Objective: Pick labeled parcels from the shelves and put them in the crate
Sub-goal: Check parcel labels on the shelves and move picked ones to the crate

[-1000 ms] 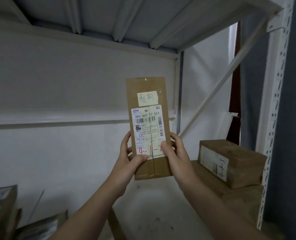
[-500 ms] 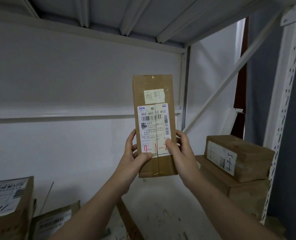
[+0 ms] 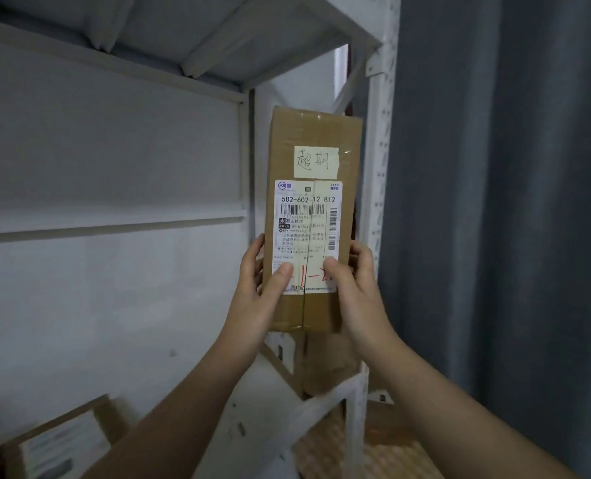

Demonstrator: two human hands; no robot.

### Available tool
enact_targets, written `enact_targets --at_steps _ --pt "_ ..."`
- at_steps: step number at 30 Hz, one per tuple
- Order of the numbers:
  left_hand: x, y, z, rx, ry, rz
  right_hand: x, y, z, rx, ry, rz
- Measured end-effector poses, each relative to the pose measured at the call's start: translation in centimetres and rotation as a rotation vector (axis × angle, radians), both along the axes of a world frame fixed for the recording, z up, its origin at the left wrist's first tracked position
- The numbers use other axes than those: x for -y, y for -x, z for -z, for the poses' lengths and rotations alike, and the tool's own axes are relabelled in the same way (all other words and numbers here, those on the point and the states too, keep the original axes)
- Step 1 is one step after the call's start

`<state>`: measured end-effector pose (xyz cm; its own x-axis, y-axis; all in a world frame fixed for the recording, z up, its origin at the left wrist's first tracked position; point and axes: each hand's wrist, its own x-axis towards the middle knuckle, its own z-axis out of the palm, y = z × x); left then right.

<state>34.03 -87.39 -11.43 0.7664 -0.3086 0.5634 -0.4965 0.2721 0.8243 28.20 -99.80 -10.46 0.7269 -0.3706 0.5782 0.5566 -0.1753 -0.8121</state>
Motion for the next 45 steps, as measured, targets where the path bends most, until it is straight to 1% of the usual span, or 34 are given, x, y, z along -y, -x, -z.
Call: enact_targets --at_steps 4,7,12,16,20,25,27,30,32,34,38,40,43,45 --pt "6.8 5.3 0.8 0.008 0.011 0.107 5.9 7.0 0.8 0.008 0.023 0.165" --pt "12.1 10.5 2.5 -0.023 0.014 0.186 10.4 13.2 2.5 -0.028 0.013 0.282" --pt "20.6 20.1 6.7 -0.122 -0.079 0.303 16.9 24.6 6.7 -0.117 -0.04 0.463" --pt "25.8 28.2 11.6 -0.232 -0.195 0.397 20.4 34.0 11.5 -0.225 -0.096 0.602" --pt "29.2 35.5 17.1 -0.367 -0.317 0.534 22.2 42.3 17.1 -0.322 -0.247 0.724" --pt "31.7 42.3 22.3 -0.415 -0.522 0.626 22.8 49.6 22.8 -0.426 -0.464 0.802" --pt "32.5 44.5 23.9 -0.467 -0.594 0.681 23.2 51.9 24.8 -0.486 -0.532 0.821" --pt "33.9 46.2 25.9 -0.54 -0.662 0.74 23.4 54.4 27.2 -0.576 -0.598 0.806" --pt "34.9 47.2 27.5 -0.581 -0.723 0.798 23.9 55.9 29.1 -0.603 -0.64 0.795" --pt "35.6 47.9 29.2 -0.59 -0.787 0.868 24.6 57.1 30.8 -0.645 -0.683 0.793" --pt "36.5 47.3 32.8 -0.507 -0.959 0.982 26.2 58.5 34.1 -0.768 -0.754 0.796" --pt "37.1 46.4 35.0 -0.442 -1.011 1.039 26.8 58.8 36.3 -0.85 -0.785 0.809" --pt "38.0 45.7 38.0 -0.368 -1.133 1.067 27.2 59.1 40.4 -0.97 -0.866 0.806" --pt "38.4 45.8 39.9 -0.352 -1.203 1.073 27.3 59.5 43.4 -1.029 -0.921 0.797"
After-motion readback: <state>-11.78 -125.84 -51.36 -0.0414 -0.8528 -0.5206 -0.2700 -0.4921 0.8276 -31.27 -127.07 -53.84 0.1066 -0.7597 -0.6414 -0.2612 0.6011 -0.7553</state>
